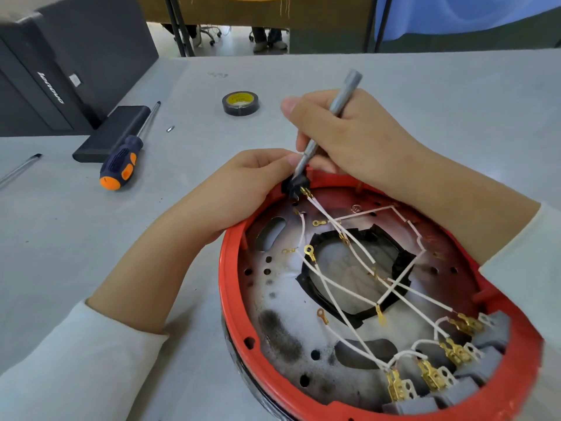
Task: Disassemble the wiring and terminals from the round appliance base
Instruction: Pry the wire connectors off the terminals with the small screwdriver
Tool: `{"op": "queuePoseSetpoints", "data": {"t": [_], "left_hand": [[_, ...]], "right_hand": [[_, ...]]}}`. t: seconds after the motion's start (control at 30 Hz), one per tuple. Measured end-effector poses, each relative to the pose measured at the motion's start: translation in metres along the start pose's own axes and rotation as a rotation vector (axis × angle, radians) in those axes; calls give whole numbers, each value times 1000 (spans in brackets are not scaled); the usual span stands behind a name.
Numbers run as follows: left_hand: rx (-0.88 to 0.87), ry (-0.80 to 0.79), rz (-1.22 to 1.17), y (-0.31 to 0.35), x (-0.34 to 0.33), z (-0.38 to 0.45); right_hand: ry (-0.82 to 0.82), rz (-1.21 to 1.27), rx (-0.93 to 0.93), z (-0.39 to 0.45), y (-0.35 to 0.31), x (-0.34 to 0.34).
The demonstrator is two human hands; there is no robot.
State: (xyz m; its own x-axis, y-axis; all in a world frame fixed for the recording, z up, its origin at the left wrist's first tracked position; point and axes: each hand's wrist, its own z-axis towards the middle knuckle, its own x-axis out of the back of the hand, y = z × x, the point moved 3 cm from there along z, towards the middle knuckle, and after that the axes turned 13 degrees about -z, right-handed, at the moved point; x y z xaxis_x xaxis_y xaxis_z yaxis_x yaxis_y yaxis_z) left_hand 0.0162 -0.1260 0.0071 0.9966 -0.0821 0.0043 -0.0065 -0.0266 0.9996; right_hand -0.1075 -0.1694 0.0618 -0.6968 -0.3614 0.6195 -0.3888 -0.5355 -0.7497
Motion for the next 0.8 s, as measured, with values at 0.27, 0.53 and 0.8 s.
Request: {"op": "queuePoseSetpoints", "data": {"t": [0.27,0.53,0.8], "left_hand": [[-4,-27,138,7,13,-10],[22,-9,93,9,25,-18],[23,5,86,6,27,-16]], "right_hand": [[-222,-57,47,-35,-2,27],[-493,-210,-47,-66,3,26],[-605,-419,-52,-70,-7,20]]}}
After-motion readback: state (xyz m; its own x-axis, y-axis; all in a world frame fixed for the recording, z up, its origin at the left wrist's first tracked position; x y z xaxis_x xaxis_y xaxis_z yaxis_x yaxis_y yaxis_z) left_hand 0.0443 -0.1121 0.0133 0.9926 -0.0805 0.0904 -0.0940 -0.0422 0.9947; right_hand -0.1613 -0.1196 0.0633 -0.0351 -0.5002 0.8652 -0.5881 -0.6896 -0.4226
